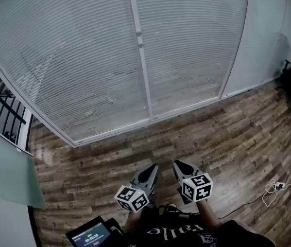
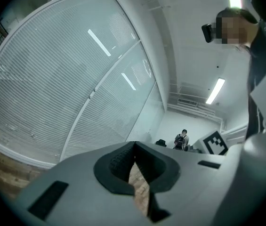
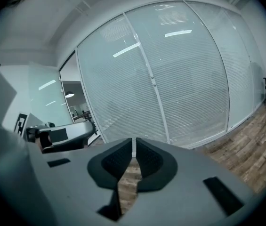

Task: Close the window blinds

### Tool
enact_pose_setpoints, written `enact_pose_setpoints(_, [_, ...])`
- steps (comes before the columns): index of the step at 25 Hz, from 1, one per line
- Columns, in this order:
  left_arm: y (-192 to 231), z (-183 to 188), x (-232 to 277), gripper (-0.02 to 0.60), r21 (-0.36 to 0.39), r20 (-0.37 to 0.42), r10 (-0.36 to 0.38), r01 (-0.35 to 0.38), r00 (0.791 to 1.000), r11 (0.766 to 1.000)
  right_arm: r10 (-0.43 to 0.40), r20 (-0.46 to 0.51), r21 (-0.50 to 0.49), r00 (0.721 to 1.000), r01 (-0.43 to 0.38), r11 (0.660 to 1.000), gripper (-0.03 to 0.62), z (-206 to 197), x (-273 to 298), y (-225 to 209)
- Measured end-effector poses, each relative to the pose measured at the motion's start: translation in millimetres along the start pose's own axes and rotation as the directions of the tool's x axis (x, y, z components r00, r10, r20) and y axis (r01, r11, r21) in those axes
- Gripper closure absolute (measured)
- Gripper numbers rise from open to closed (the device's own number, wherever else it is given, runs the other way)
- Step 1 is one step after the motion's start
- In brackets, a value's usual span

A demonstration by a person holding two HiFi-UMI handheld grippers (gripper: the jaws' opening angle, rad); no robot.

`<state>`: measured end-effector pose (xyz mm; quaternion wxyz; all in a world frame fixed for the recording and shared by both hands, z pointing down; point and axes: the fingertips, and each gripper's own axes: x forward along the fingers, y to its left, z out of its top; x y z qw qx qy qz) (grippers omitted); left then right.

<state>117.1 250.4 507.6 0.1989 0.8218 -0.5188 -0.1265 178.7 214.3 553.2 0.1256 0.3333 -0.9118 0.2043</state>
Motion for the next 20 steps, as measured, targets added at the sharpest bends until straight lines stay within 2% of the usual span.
enact_pose_setpoints(7, [-48,-20,-3,0.577,0.024,-0.001,0.012,-0.012,1.000,1.000,0.045,0.008,-0.015,0.999,-0.045,0.999,0.554,-9,-40,-2])
enact_pose_setpoints(20, [-68,-31,12,0.577,0.039,-0.013,0.021,-0.020,1.000,0.999,0.022,0.034,-0.001,0.999,-0.022,1.000,0.554,-10,-73,-31])
